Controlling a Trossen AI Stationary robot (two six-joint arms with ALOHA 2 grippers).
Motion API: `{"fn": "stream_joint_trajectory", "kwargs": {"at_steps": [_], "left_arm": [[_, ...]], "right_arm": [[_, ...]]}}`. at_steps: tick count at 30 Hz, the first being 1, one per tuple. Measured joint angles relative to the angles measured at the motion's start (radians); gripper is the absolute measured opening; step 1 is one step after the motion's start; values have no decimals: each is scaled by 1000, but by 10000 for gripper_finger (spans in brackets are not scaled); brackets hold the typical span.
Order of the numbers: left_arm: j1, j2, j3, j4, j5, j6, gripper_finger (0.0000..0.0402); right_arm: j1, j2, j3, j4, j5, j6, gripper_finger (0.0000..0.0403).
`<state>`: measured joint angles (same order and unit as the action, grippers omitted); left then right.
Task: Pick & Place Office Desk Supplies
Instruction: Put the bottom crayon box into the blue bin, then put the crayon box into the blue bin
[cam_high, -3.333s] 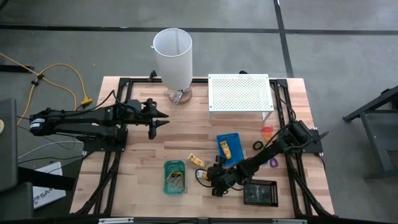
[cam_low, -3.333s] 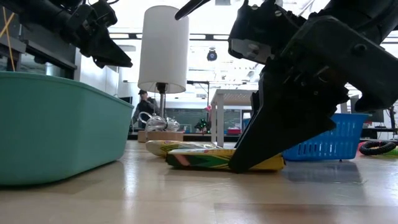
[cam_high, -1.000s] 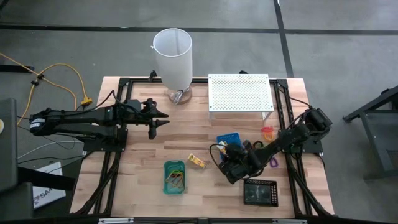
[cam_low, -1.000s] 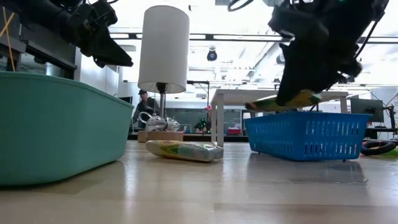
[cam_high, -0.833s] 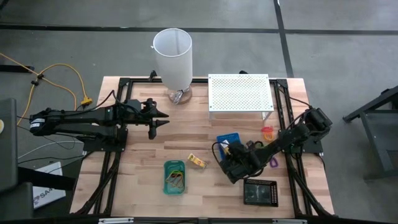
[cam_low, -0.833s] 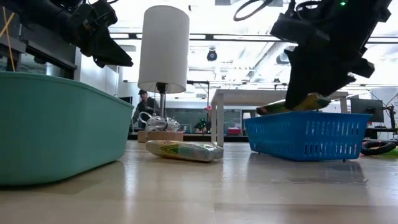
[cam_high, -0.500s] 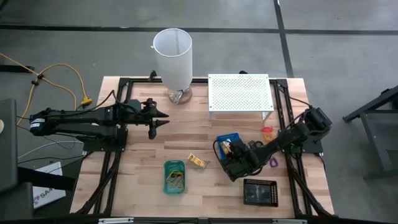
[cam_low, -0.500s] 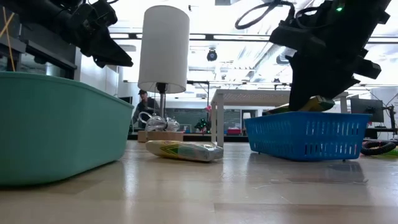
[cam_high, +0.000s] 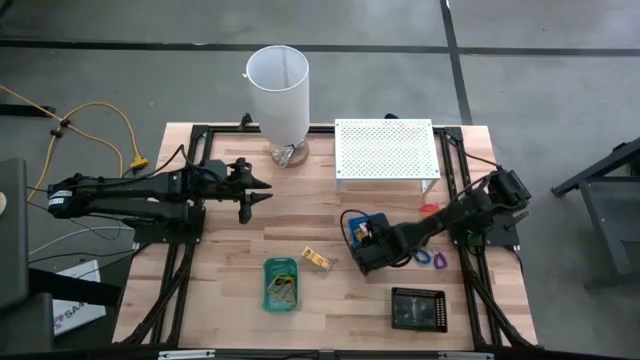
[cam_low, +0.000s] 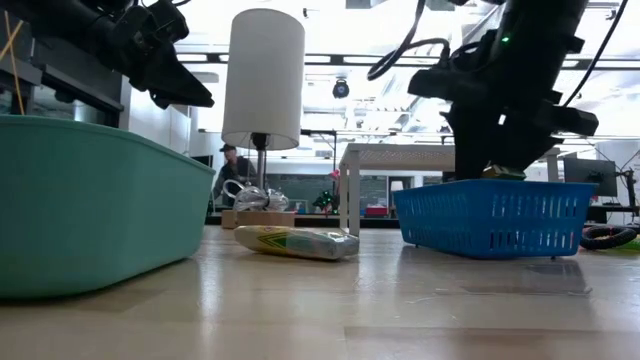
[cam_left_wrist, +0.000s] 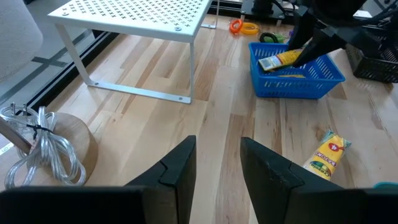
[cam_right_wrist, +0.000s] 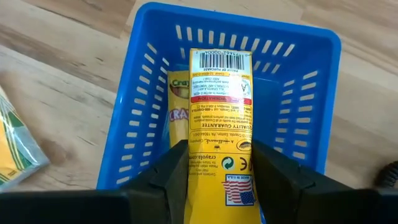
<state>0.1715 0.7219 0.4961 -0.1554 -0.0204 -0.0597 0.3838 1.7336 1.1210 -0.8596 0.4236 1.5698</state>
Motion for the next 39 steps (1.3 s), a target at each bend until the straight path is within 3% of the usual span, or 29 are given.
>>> {"fn": "stream_joint_trajectory", "kwargs": {"at_steps": [14,26,39], "left_arm": [[0,0,0,0,0,0,119],[0,0,0,0,3,0,119],[0,0,0,0,3,0,119]], "right_arm": [[-1,0,0,2,-8,-3,153],[-1,0,0,3,-8,2,220],[-1,0,0,4,-8,4,221]]}}
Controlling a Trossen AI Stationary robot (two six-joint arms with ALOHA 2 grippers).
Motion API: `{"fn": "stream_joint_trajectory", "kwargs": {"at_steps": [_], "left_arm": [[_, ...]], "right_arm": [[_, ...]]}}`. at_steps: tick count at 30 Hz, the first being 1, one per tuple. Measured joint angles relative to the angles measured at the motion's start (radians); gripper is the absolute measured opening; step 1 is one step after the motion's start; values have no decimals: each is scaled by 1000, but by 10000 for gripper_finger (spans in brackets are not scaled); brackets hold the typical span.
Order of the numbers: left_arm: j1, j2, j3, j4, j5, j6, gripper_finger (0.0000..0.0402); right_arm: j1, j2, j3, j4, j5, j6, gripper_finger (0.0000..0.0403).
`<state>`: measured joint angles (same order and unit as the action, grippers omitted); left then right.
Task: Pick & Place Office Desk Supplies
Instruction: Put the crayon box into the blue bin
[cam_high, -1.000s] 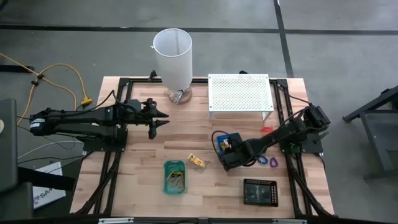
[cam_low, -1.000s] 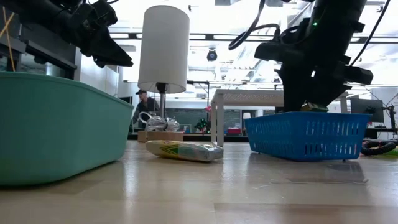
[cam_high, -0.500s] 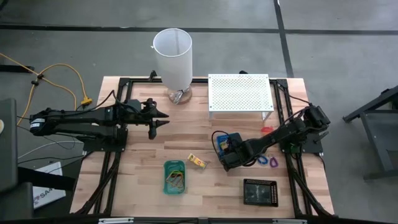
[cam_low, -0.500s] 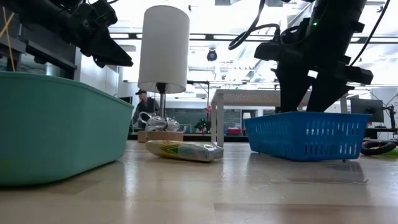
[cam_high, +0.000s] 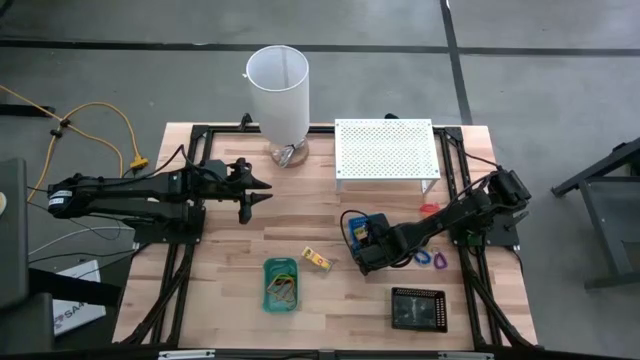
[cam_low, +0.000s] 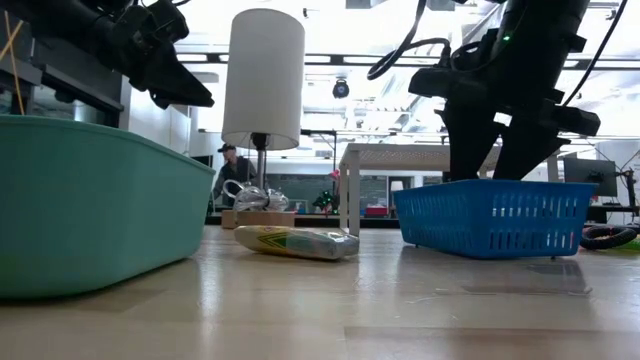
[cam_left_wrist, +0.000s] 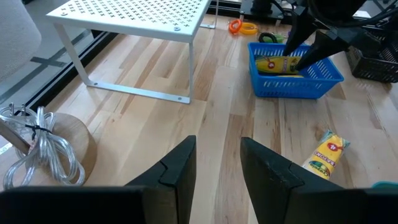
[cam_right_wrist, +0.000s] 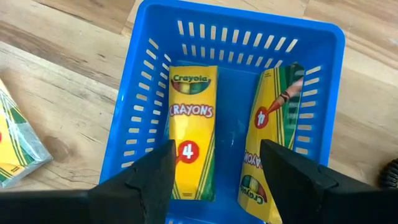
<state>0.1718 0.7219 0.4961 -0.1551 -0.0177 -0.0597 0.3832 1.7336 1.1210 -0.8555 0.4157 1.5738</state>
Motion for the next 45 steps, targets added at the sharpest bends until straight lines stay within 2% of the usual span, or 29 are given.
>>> {"fn": "stream_joint_trajectory", "kwargs": {"at_steps": [8,16,23,31,34,38,45], "left_arm": [[0,0,0,0,-4,0,119],[0,0,0,0,-4,0,119],[0,0,0,1,-3,0,119],[0,0,0,1,-3,0,119],[0,0,0,1,-3,0,119],[0,0,0,1,-3,0,119],[0,0,0,0,-3,0,119]], "right_arm": [[0,-4,0,-5,31,-4,221],[-6,-89,1,-14,84,-46,221],[-5,-118,1,122,89,-241,221],[-5,-118,1,472,82,-699,221],[-5,-118,1,577,80,-825,221],[-6,-118,1,634,84,-891,221],[-6,-118,1,656,85,-907,221]]}}
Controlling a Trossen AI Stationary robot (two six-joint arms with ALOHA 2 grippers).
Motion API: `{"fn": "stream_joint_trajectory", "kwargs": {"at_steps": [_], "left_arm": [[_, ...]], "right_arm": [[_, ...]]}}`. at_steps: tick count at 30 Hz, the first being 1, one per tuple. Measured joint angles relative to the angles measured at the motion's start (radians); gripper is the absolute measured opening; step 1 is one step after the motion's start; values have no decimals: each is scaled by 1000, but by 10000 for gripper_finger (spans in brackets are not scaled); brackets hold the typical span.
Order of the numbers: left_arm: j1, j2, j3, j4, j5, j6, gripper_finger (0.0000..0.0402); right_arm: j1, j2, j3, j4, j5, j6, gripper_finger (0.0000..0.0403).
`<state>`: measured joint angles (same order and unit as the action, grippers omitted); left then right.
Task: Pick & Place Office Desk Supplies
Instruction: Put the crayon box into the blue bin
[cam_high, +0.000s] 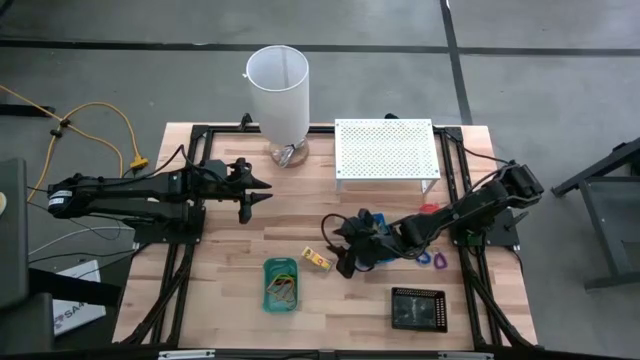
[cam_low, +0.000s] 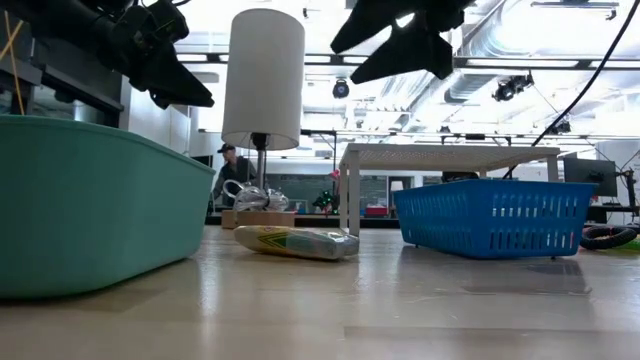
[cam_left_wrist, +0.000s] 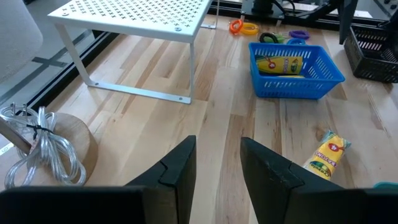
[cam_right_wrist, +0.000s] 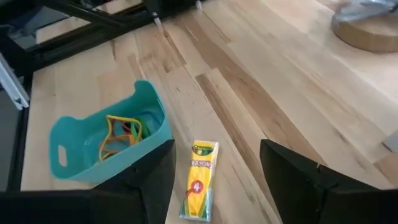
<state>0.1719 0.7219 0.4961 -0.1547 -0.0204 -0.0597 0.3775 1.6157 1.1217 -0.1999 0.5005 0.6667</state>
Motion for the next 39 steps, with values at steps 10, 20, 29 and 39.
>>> {"fn": "stream_joint_trajectory", "kwargs": {"at_steps": [10,20,29,39], "left_arm": [[0,0,0,3,3,0,119],[0,0,0,6,3,0,119],[0,0,0,7,0,0,119],[0,0,0,6,-1,0,119]], "right_arm": [[27,95,-1,250,7,-115,221],[86,271,139,259,123,-191,221],[114,394,381,-16,227,-184,221],[111,440,398,-225,203,77,221]]}}
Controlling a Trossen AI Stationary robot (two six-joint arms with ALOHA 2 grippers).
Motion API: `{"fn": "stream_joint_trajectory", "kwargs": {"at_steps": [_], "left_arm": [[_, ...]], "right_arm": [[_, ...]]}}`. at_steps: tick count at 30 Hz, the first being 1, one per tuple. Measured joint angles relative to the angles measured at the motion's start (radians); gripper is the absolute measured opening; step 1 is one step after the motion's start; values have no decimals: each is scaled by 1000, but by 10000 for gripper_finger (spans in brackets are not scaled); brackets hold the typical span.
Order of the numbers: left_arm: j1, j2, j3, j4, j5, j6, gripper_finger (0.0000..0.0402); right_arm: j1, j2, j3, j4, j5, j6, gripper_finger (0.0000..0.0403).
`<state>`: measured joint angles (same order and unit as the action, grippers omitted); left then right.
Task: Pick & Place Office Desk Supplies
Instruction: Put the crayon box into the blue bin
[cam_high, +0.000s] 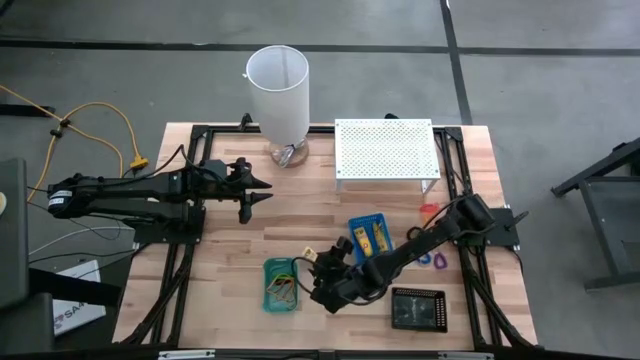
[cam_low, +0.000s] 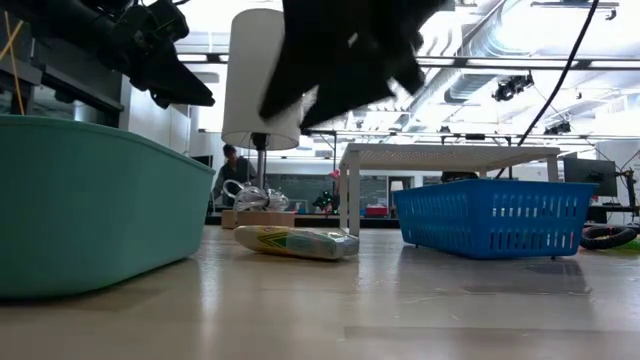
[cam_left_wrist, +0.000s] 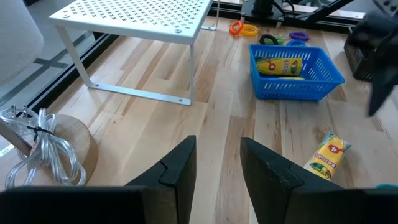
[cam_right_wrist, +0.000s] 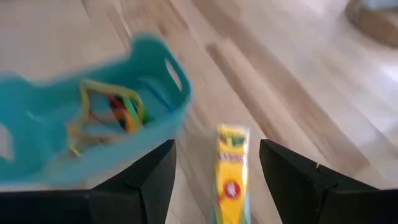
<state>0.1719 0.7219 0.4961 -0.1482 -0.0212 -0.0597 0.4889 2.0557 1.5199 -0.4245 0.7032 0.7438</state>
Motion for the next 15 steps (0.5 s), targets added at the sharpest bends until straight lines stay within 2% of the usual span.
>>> {"fn": "stream_joint_trajectory", "kwargs": {"at_steps": [6,15], "left_arm": [[0,0,0,4,0,0,119],[0,0,0,3,0,0,119]], "right_arm": [[-6,62,0,-4,-52,47,221],[-18,80,0,-43,-47,67,221]]}}
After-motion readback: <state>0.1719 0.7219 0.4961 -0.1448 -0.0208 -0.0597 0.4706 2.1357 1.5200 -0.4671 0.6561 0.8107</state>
